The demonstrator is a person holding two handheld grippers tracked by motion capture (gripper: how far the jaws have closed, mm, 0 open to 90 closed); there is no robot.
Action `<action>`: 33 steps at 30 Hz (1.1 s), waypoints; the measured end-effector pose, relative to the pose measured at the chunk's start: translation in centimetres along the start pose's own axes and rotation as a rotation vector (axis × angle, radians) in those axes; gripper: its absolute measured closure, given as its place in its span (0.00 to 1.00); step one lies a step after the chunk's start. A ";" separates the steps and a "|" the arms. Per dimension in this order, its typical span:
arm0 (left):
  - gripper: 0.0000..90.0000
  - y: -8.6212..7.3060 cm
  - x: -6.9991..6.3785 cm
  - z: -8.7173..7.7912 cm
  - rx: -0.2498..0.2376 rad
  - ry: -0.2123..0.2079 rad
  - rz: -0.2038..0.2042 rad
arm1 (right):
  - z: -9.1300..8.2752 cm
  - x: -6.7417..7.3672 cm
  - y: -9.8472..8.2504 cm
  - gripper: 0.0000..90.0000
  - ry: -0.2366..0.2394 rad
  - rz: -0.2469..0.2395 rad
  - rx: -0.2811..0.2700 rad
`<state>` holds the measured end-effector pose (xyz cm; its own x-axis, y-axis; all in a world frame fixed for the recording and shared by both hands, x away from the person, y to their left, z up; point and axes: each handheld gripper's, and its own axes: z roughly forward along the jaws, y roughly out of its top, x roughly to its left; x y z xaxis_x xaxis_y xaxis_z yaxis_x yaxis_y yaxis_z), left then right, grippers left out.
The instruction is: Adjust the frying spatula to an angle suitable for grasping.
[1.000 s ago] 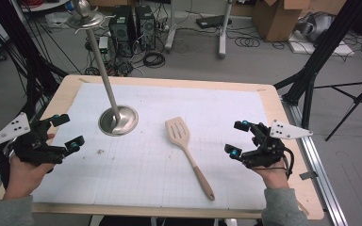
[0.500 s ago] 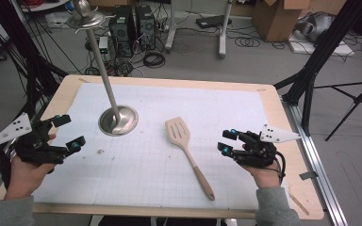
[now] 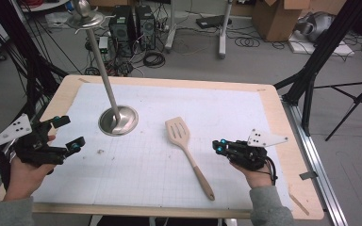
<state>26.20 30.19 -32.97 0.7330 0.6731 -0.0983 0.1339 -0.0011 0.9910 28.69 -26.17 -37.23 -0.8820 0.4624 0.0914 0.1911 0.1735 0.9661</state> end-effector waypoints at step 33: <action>0.02 -0.8 0.3 -0.2 0.022 0.014 -0.021 | 6.4 0.7 -4.6 1.00 0.070 -0.003 0.279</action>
<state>26.21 30.56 -33.74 0.7208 0.6831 -0.1175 0.1640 -0.0033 0.9865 29.94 -21.08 -43.20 -0.9085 0.4020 0.1144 0.2909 0.4116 0.8637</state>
